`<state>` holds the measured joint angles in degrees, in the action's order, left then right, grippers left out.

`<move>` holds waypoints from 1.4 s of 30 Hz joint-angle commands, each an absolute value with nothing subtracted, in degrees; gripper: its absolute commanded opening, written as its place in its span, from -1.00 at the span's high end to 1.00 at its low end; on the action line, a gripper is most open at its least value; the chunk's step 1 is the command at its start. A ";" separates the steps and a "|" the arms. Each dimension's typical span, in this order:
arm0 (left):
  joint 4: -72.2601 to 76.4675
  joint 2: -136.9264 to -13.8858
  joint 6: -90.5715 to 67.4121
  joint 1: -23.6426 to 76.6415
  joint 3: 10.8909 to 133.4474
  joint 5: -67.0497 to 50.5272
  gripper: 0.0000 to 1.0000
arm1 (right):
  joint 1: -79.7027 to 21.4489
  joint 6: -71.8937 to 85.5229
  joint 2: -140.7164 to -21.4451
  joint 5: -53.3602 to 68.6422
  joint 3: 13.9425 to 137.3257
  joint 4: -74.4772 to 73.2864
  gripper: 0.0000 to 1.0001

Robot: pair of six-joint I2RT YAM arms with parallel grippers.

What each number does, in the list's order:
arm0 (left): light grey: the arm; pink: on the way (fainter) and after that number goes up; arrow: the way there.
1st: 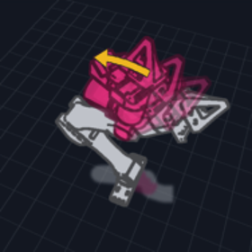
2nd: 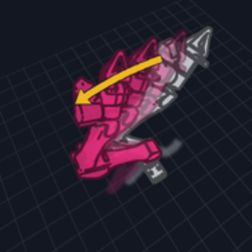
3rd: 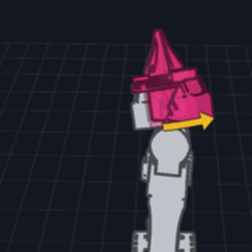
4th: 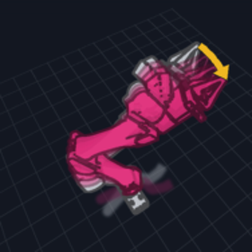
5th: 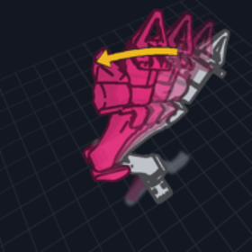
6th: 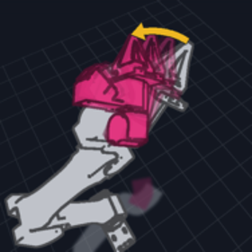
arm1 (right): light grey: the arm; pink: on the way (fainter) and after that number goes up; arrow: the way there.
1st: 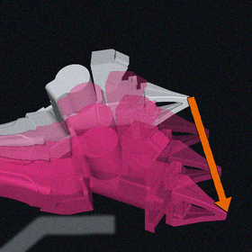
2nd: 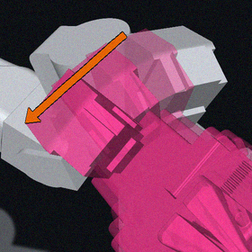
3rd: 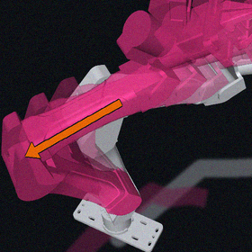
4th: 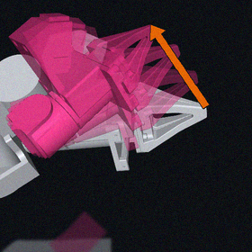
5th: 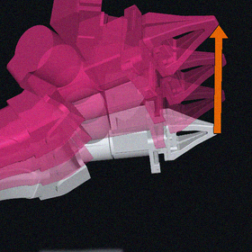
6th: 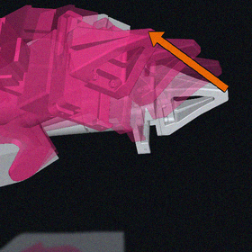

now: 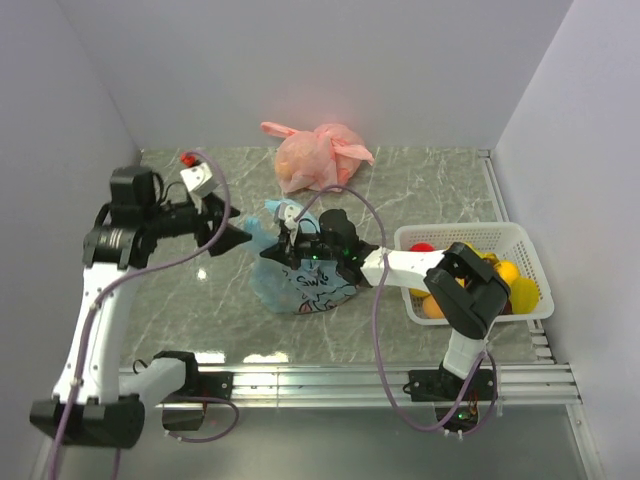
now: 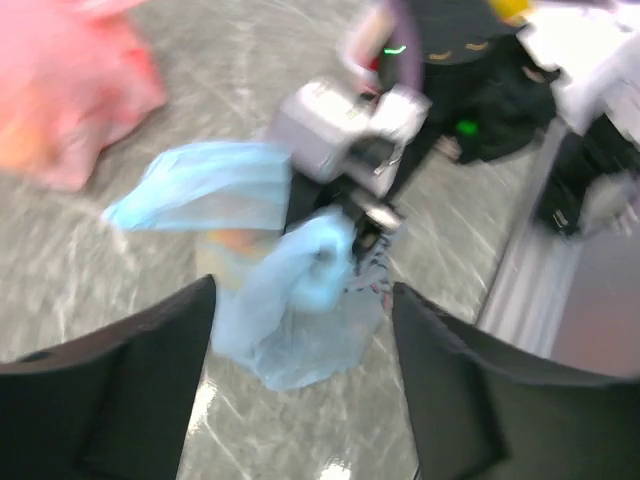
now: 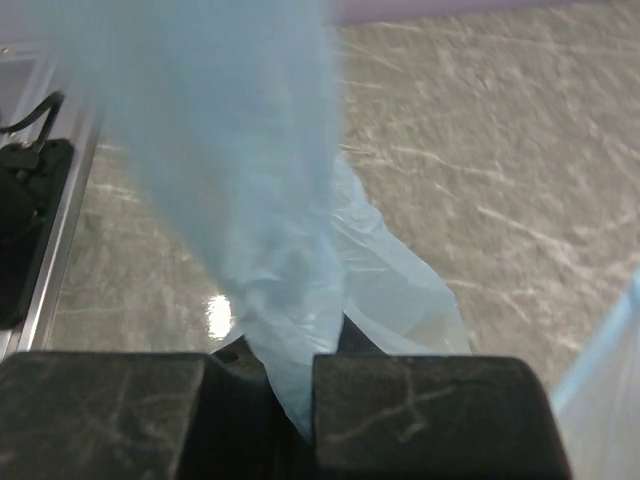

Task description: Place the fake fruits into the plastic bag and tie a complex knot

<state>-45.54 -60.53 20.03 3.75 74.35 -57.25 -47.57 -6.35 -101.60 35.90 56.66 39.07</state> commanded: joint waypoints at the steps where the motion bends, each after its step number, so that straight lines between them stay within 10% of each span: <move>1: -28.76 -53.54 2.33 0.09 63.68 -52.14 -0.57 | -47.02 -1.76 -99.41 29.19 56.95 39.73 1.00; 5: -21.37 -50.98 -4.65 0.09 55.04 -47.31 -0.99 | -47.28 2.00 -98.18 23.48 57.31 40.16 1.00; 21: 17.04 -63.88 -20.39 7.47 40.52 -47.37 -0.98 | -49.22 6.77 -96.50 23.03 54.23 45.35 1.00; 24: 18.19 -66.78 -21.35 8.26 40.78 -49.56 -0.54 | -49.22 7.12 -96.42 23.03 54.14 45.53 1.00; 27: 17.32 -68.46 -21.54 8.17 41.39 -50.27 0.40 | -49.13 7.21 -96.15 22.94 54.23 44.13 1.00; 29: 15.05 -68.64 -20.22 8.00 42.10 -51.59 0.97 | -48.00 6.77 -94.93 23.73 55.36 40.71 0.75; 36: 9.07 -66.53 -13.03 6.15 43.68 -55.54 0.99 | -35.28 7.29 -83.42 37.51 58.18 19.38 -0.47; 42: 6.24 -67.50 -10.28 6.15 44.65 -59.50 0.99 | -29.01 4.32 -82.60 44.21 66.24 -0.47 -0.87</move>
